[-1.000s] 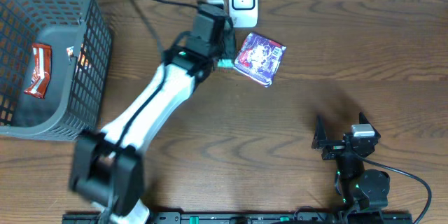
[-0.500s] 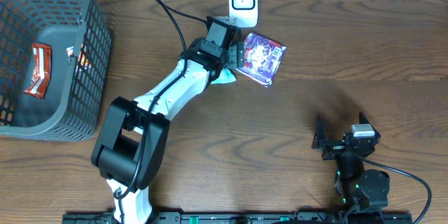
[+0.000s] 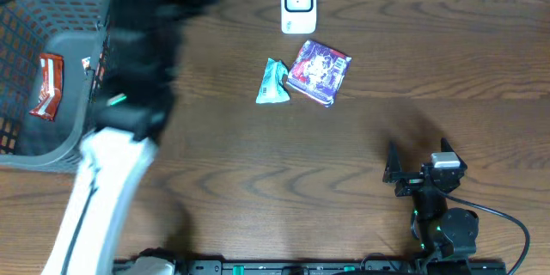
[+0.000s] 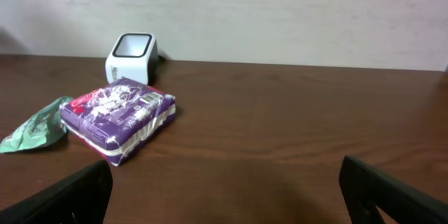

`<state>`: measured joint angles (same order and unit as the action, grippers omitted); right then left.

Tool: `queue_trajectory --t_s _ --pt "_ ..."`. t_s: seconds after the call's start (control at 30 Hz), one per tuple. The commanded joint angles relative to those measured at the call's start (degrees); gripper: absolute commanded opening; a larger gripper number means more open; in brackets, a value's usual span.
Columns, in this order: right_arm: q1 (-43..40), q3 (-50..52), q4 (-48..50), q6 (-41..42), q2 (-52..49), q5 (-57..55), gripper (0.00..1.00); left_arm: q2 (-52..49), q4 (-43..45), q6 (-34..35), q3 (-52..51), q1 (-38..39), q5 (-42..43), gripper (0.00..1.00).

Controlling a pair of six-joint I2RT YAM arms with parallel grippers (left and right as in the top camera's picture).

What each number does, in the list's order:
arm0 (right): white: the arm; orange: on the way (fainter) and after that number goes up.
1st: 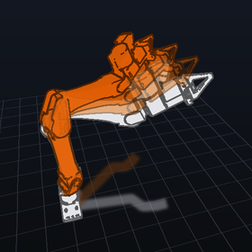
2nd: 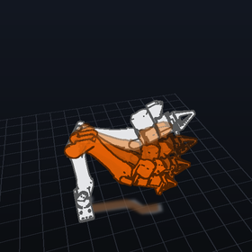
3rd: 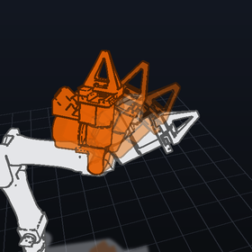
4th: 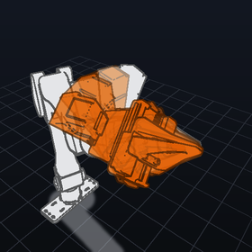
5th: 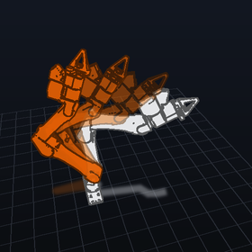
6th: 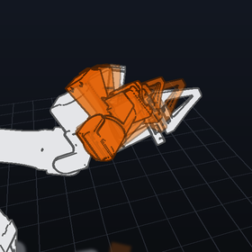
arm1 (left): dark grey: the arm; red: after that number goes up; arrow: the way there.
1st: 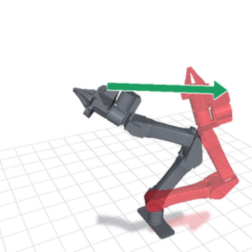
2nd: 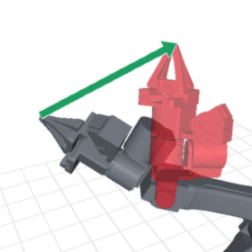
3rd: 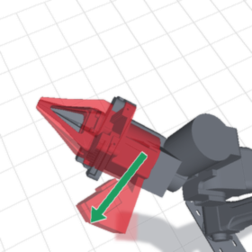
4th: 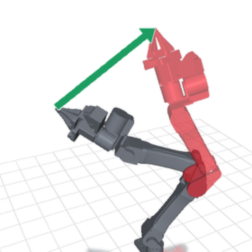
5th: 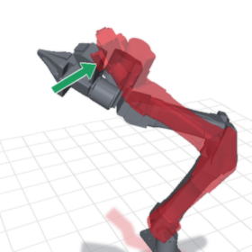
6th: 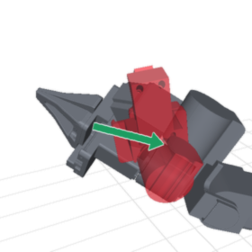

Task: Scan the item barcode
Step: 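Move the green packet past the scanner and release it on the table, then reach the left gripper into the basket and grasp the red snack bar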

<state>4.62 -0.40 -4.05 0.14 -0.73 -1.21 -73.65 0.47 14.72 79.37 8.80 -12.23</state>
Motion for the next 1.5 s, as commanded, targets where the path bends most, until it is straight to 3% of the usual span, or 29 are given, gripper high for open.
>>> queue_trajectory --t_s 0.0,0.13,0.2,0.4,0.47,0.8,1.03,1.47 --pt "-0.1 0.1 -0.2 -0.6 0.2 0.1 0.99 3.2 -1.8 -1.0 0.2 -9.4 -4.4 0.96" --pt "-0.1 0.1 -0.2 -0.6 0.2 0.1 0.99 4.4 -8.1 -1.2 0.2 -23.4 -4.4 0.96" --pt "-0.1 0.1 -0.2 -0.6 0.2 0.1 0.99 3.0 -12.8 -6.3 0.1 -29.6 -4.4 0.96" --pt "-0.1 0.1 -0.2 -0.6 0.2 0.1 0.99 -4.0 -22.5 -34.9 0.1 -37.7 -4.4 0.96" --pt "-0.1 0.1 -0.2 -0.6 0.2 0.1 0.99 -5.7 -24.5 -40.2 0.1 -39.2 -4.4 0.96" --pt "-0.1 0.1 -0.2 -0.6 0.2 0.1 0.99 -14.2 -24.4 -40.6 0.1 -41.6 -1.8 0.98" --pt "-0.1 0.1 -0.2 -0.6 0.2 0.1 0.99 -20.2 -24.2 -40.7 0.0 -41.6 12.0 0.98" --pt "-0.1 0.1 -0.2 -0.6 0.2 0.1 0.99 -34.1 -18.9 -40.7 0.0 -41.6 12.0 0.99"
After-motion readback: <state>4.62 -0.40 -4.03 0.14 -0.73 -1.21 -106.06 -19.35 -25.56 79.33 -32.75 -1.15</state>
